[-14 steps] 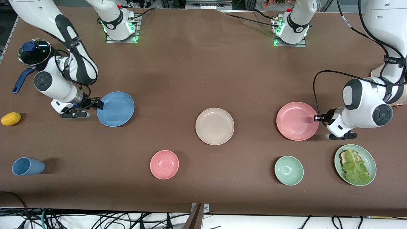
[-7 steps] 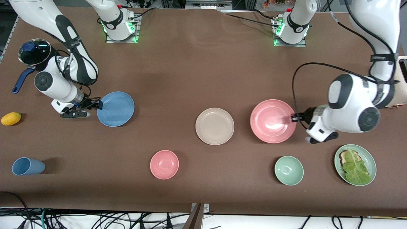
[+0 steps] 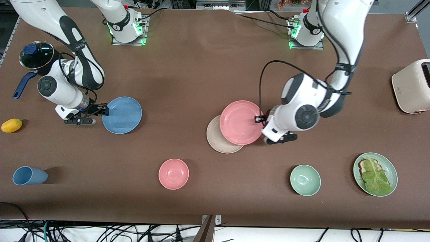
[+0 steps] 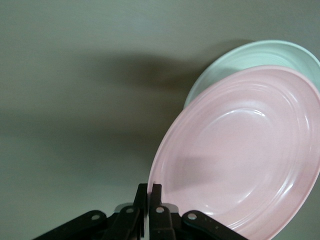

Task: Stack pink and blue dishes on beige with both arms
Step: 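Lower the pink plate onto the beige plate while the right gripper grips the blue plate, then carry the blue plate over the pink plate while the left gripper retracts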

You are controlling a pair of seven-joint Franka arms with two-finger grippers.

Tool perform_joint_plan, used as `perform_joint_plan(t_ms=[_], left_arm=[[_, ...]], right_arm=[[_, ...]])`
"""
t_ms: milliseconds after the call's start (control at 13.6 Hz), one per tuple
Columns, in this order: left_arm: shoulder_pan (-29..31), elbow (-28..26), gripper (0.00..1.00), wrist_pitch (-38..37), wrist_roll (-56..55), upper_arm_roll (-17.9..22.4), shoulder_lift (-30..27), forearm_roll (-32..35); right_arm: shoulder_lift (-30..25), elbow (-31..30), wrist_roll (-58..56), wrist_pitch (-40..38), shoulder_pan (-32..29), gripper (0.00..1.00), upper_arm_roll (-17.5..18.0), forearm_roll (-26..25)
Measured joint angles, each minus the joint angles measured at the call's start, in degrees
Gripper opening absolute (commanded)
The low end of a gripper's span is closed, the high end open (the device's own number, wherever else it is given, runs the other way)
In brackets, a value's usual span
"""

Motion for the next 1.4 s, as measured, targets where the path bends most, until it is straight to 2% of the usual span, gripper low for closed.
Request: perform_joint_plan(t_ms=[221, 442, 516, 589, 663, 736, 1031, 1178, 1399], left_arm=[[-2.1, 0.4, 0.0, 4.0, -0.1, 0.0, 2.5, 0.0], [-2.3, 0.5, 0.0, 4.9, -0.1, 0.1, 3.7, 0.0], [-2.3, 0.5, 0.36, 5.1, -0.1, 0.2, 3.9, 0.0], [-2.3, 0.5, 0.83, 5.3, 0.0, 0.2, 4.1, 0.0], [-2.3, 0.5, 1.0, 5.4, 0.1, 0.3, 4.3, 0.0], [-2.3, 0.6, 1.0, 5.4, 0.1, 0.4, 4.3, 0.0], [-2.2, 1.3, 1.0, 5.4, 0.1, 0.7, 4.3, 0.0], [-1.8, 2.0, 1.0, 5.4, 0.1, 1.2, 4.3, 0.0], [0.1, 2.6, 1.0, 3.3, 0.3, 1.7, 3.6, 2.3]], right_arm=[[0.0, 0.0, 0.1, 0.0, 0.0, 0.33, 0.0, 0.0], [0.0, 0.0, 0.4, -0.2, 0.0, 0.2, 0.1, 0.0], [0.0, 0.0, 0.6, -0.4, 0.0, 0.15, 0.2, 0.0], [0.0, 0.0, 0.8, -0.5, 0.0, 0.09, 0.4, 0.0], [0.0, 0.0, 0.9, -0.6, 0.0, 0.03, 0.6, 0.0], [0.0, 0.0, 1.1, -0.6, 0.1, 0.0, 0.7, 0.1], [-1.4, 0.8, 1.1, -2.9, 0.1, 0.0, 0.9, 0.2], [-2.4, 4.5, 1.1, -9.6, 0.1, 0.0, 1.0, 0.2], [-3.5, 17.7, 0.9, -27.6, 0.3, 0.0, 1.0, 0.1]])
